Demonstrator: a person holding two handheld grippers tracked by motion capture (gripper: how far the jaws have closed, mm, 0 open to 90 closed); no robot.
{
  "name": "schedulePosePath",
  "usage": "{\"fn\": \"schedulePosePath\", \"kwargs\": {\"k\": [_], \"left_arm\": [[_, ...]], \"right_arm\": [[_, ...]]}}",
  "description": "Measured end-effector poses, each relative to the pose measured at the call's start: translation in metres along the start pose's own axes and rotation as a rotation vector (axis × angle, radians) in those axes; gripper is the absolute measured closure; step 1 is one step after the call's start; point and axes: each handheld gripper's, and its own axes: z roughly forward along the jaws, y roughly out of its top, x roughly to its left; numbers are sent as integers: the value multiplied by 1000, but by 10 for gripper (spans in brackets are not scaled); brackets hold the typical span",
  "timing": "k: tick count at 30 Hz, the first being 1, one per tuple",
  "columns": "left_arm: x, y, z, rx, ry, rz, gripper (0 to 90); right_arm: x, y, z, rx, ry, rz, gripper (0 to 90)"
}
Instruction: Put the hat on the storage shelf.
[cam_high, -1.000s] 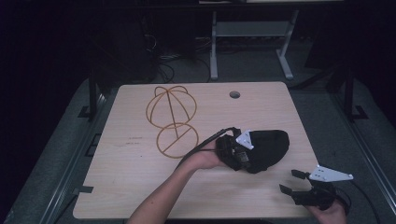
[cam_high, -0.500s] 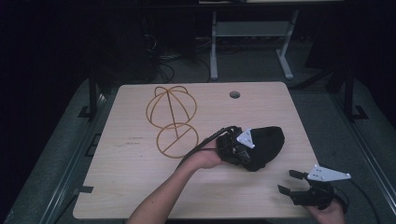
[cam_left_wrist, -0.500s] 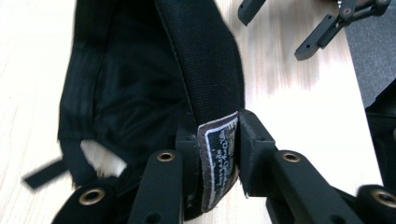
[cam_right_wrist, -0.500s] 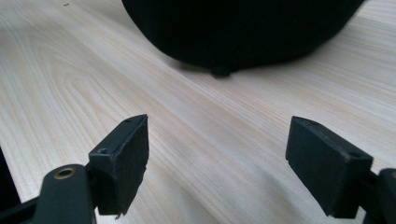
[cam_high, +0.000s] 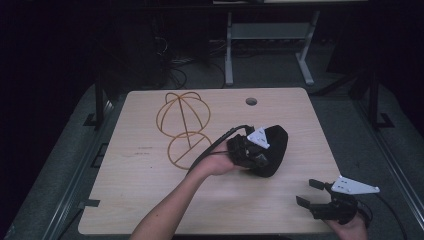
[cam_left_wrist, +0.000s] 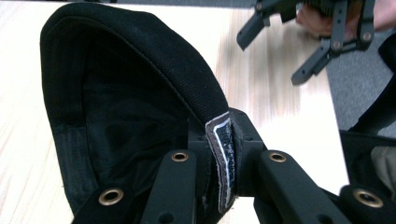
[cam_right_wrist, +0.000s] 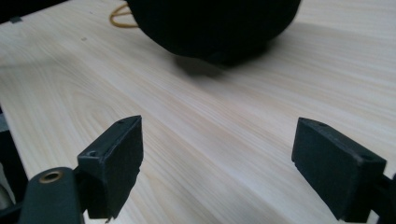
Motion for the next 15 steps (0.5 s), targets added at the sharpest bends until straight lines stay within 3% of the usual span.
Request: {"fn": "schedulePosePath", "kwargs": {"k": [5, 11, 15], "left_arm": [[1, 4, -18, -86, -17, -33, 815], [2, 9, -30, -105, -12, -43, 814], [1, 14, -40, -151, -9, -60, 815]], "right_arm": [[10, 10, 2, -35, 15, -22, 157], [18, 20, 3, -60, 25, -44, 153], [23, 32, 2, -95, 27, -62, 153]]}}
